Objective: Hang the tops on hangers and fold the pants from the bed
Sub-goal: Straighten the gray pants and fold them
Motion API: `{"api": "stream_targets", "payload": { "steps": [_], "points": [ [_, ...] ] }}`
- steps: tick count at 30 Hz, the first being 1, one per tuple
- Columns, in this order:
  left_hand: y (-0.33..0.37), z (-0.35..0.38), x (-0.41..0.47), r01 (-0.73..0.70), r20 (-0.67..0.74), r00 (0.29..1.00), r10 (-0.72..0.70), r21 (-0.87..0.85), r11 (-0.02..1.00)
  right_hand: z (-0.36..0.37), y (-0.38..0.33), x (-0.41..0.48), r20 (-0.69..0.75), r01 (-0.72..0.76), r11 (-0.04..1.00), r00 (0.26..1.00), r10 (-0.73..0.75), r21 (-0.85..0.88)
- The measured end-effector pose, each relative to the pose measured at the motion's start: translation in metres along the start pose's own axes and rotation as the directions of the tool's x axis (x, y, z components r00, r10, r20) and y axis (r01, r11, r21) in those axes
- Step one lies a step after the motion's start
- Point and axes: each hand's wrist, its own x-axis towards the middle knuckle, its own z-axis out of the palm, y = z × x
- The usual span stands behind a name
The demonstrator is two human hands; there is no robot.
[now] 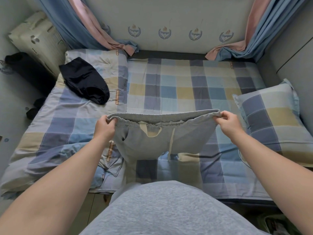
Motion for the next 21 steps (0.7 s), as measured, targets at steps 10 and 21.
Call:
{"api": "stream_targets", "payload": {
  "steps": [10, 21],
  "points": [
    [0.044, 0.000, -0.007, 0.608, 0.393, 0.793, -0.466, -0.463, 0.645, 0.006, -0.028, 0.002, -0.075, -0.094, 0.995, 0.992, 0.097, 0.044],
    [0.131, 0.022, -0.063, 0.345, 0.541, 0.840, 0.038, -0.588, 0.732, 0.040, -0.114, -0.064, 0.206, 0.146, 0.899, 0.946, -0.249, 0.413]
  ]
}}
